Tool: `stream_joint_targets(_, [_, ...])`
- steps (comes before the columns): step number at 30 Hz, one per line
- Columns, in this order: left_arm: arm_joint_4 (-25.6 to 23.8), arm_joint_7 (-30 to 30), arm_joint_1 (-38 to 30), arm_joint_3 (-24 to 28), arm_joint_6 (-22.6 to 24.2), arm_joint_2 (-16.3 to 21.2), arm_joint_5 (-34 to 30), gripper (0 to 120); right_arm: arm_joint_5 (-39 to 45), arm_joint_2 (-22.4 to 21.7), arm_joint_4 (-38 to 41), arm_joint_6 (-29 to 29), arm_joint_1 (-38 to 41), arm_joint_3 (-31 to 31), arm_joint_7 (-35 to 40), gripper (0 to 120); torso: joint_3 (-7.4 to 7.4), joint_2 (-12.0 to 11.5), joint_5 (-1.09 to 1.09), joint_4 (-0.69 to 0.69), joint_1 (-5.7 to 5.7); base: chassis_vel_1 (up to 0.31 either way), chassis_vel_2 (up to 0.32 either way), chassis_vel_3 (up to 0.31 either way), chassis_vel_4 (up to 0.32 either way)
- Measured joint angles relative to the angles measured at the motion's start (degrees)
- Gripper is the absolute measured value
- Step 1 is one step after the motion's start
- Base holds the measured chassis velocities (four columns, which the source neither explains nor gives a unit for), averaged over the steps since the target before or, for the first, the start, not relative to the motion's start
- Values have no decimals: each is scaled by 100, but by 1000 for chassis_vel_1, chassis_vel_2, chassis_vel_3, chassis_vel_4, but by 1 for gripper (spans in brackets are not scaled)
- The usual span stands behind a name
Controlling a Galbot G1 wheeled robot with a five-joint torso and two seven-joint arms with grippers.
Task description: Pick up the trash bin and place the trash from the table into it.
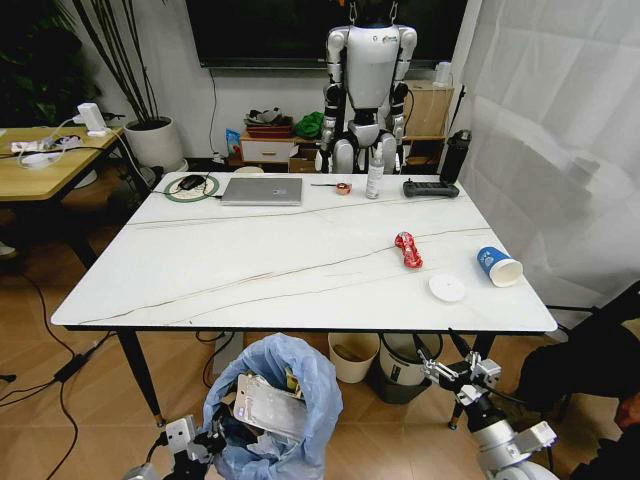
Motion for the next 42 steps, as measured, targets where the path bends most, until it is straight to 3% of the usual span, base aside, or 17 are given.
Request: stream_joint_targets(42, [35, -25, -31, 48, 17, -26, 43, 0, 136, -93, -45, 12, 67, -120, 100, 100, 0, 0, 0, 0, -1, -94, -94, 94, 97])
